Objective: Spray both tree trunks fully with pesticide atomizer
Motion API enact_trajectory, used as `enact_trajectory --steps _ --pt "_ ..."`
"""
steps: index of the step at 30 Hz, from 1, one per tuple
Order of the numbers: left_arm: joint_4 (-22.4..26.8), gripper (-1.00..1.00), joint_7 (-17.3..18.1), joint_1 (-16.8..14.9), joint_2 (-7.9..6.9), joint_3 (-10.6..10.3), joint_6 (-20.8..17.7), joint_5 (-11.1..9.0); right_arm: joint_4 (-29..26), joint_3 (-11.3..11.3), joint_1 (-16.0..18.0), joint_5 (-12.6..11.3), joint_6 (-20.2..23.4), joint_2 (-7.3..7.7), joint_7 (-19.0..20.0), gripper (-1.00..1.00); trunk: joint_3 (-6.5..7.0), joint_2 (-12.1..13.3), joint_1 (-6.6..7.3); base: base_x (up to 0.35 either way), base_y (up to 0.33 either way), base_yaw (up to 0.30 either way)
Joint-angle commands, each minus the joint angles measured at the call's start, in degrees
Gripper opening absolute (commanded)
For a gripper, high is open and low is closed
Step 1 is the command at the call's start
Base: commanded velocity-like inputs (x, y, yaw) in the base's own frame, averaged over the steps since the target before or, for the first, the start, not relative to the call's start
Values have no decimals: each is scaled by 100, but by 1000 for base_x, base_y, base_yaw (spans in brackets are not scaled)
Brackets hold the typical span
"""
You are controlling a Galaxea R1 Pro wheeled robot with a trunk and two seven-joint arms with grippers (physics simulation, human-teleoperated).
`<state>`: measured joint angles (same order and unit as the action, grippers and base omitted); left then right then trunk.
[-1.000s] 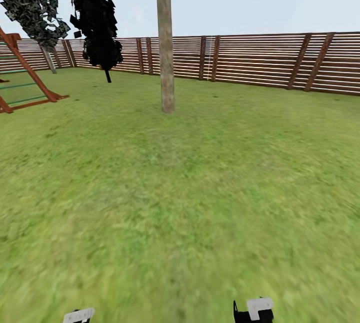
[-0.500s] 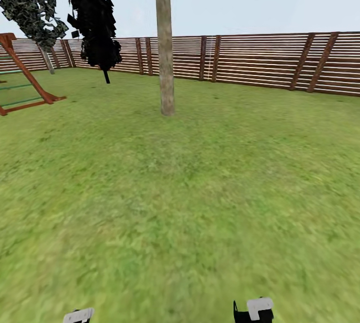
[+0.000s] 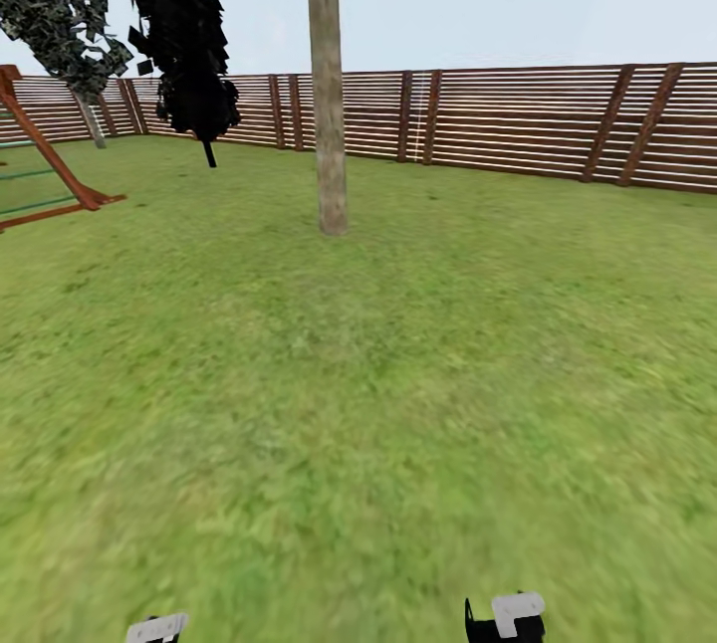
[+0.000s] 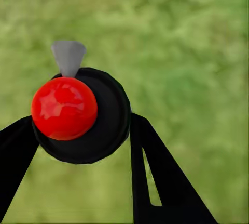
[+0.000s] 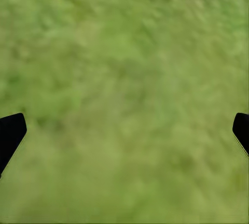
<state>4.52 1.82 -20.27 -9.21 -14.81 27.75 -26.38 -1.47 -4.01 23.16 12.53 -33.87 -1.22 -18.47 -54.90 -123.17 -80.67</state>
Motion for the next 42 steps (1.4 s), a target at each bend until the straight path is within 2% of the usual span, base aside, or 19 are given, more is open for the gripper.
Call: enact_trajectory --steps 1,42 --pt "-4 -100 20 -3 -2 -40 17 -61 6 -39 4 31 4 -1 -60 100 -5 -2 -3 338 0 0" --pt "-4 -100 20 -3 -21 -40 17 -71 6 -39 4 31 4 -1 -60 100 -5 -2 -3 338 0 0"
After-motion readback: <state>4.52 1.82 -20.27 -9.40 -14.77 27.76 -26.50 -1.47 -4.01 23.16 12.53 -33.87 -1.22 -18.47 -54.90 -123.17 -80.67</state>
